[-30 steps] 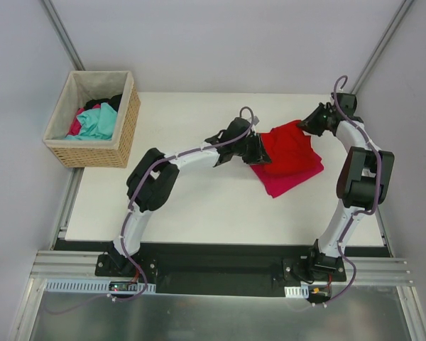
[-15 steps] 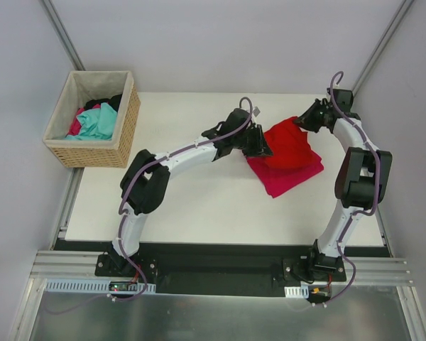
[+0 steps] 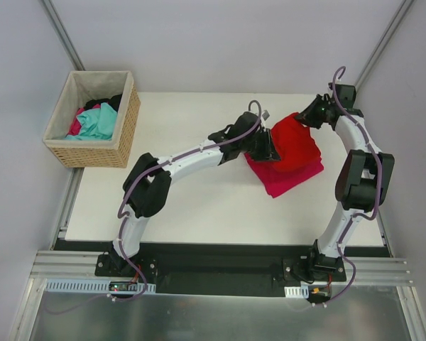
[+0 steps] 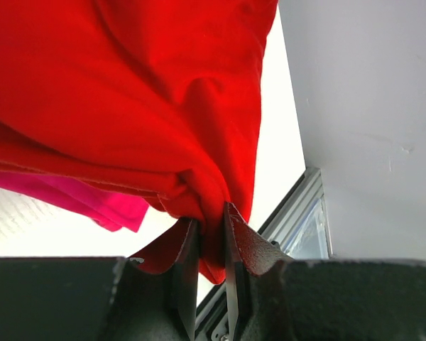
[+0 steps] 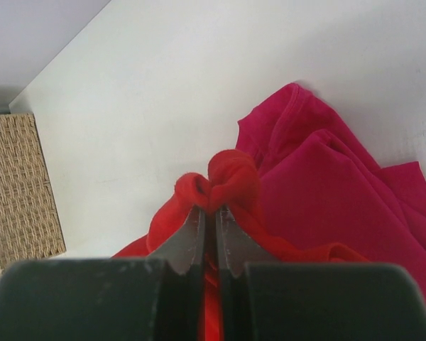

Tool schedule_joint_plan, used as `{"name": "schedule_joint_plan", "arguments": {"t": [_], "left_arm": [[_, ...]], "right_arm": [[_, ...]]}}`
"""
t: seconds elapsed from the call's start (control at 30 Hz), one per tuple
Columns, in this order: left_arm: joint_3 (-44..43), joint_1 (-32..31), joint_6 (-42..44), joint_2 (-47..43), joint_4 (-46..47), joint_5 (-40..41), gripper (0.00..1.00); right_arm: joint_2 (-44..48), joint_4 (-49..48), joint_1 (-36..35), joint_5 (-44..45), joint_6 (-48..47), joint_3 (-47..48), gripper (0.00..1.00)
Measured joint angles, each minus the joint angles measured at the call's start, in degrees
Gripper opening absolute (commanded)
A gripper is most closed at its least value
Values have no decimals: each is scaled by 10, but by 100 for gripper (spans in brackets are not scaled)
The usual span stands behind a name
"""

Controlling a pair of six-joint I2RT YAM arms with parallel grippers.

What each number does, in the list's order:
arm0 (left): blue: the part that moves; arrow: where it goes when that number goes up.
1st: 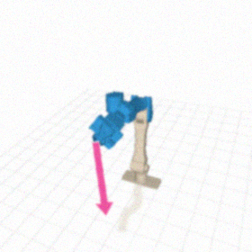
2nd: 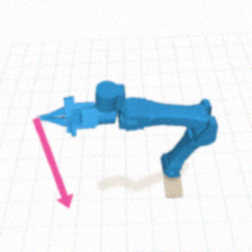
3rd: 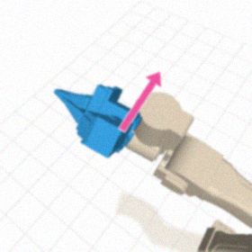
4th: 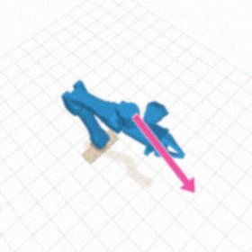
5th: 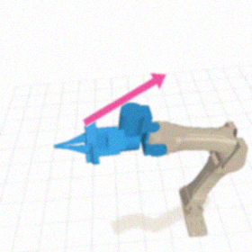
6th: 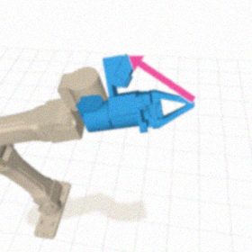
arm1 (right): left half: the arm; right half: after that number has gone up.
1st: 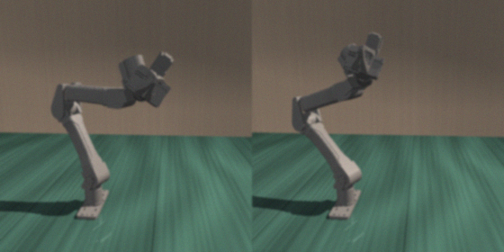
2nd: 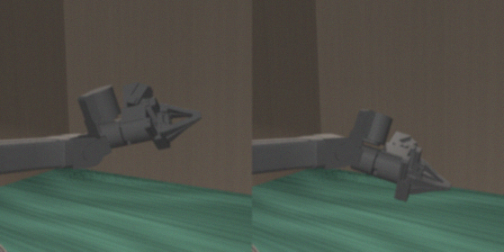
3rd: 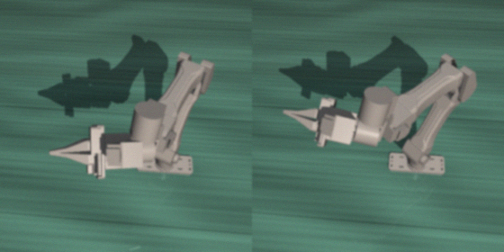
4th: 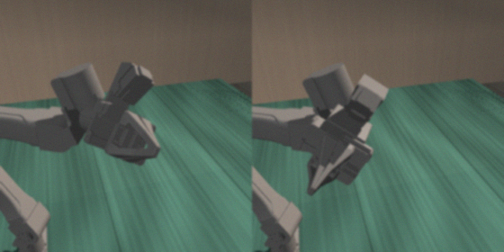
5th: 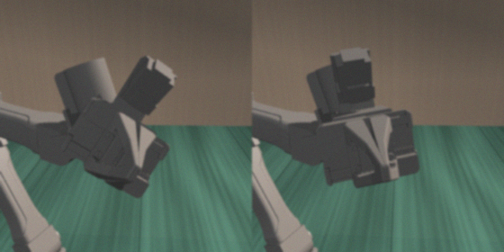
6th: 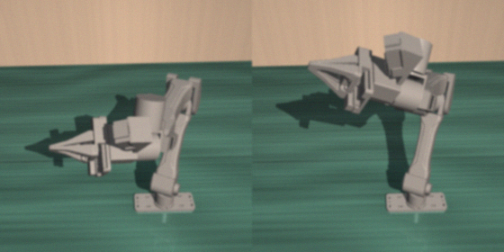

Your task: Fold and stack the t-shirts

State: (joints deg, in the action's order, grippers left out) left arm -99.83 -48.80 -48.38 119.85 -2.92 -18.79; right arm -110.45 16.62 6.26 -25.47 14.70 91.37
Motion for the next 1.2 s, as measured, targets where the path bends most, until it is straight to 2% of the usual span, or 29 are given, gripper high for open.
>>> {"name": "schedule_joint_plan", "arguments": {"t": [0.37, 0.57, 0.83, 0.9, 0.93, 0.97, 1.0, 1.03, 1.07, 1.1, 1.13, 1.2], "left_arm": [[15, -33, 0, 0, 2, 13, 0], [73, -33, 0, 0, 19, 14, 0], [143, -33, -6, 0, 76, 13, 1], [152, -33, -8, 3, 92, 10, 21], [153, -33, -9, 6, 100, 8, 33], [153, -33, -11, 12, 113, 3, 56], [153, -33, -12, 20, 125, -4, 66], [153, -34, -12, 29, 136, -11, 73], [152, -34, -17, 37, 146, -20, 92], [152, -34, -20, 47, 152, -26, 99], [152, -34, -19, 55, 158, -33, 99], [151, -33, -25, 65, 172, -42, 99]], "right_arm": [[3, 5, 0, 0, -9, -11, 1], [2, 2, 0, 3, -14, -51, 1], [-25, -4, -2, 7, -15, -58, 1], [-33, -8, -2, 9, -15, -58, 1], [-35, -9, -2, 9, -15, -58, 4], [-38, -11, -2, 10, -15, -58, 10], [-40, -12, -2, 11, -15, -58, 18], [-41, -14, -2, 12, -14, -58, 36], [-41, -16, -2, 13, -12, -58, 45], [-41, -18, -2, 16, -12, -58, 54], [-41, -21, -2, 19, -12, -58, 67], [-40, -27, -2, 26, -13, -58, 78]]}}
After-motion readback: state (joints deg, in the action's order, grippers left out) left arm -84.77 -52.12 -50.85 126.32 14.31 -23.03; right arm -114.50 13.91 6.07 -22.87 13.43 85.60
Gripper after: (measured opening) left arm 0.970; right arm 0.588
